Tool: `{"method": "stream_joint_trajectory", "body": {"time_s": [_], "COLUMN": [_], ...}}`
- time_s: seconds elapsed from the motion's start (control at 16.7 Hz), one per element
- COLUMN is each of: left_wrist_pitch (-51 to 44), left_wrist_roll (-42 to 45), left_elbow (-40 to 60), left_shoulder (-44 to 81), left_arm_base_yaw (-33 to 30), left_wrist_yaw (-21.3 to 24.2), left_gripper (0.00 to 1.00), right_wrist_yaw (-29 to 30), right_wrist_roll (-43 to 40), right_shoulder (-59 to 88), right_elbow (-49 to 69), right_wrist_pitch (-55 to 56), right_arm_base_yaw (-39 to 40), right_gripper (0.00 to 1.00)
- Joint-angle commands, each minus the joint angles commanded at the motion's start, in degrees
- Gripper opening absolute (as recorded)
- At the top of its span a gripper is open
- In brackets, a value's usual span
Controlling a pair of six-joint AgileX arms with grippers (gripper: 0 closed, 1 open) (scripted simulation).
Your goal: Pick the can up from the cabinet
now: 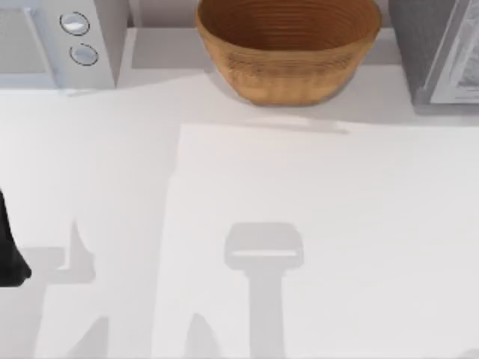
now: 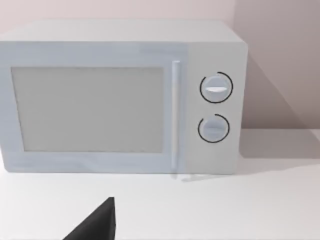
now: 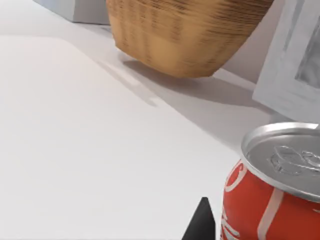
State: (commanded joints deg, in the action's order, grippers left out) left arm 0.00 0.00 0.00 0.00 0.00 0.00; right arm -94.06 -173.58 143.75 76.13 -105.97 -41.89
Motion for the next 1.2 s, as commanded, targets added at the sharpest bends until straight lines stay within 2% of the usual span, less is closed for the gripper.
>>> {"method": "stream_joint_trajectory", "body": {"time_s": [0.06, 0.84, 1.2], "left_wrist_pitch": [0.00, 0.00, 0.00], "left_wrist_roll": [0.00, 0.00, 0.00], "left_elbow": [0.00, 0.00, 0.00], "left_shoulder": [0.00, 0.00, 0.00], "left_arm_base_yaw": [0.00, 0.00, 0.00], "left_wrist_yaw": [0.00, 0.00, 0.00], "left_gripper": [1.00, 1.00, 1.00], "right_wrist_yaw": [0.00, 0.00, 0.00], "right_wrist_roll": [0.00, 0.00, 0.00], "right_shoulder": [0.00, 0.00, 0.00], "right_elbow": [0.00, 0.00, 0.00], "right_wrist_pitch": [0.00, 0.00, 0.00], "right_arm_base_yaw": [0.00, 0.00, 0.00], "right_gripper": [0.00, 0.98, 1.00]}}
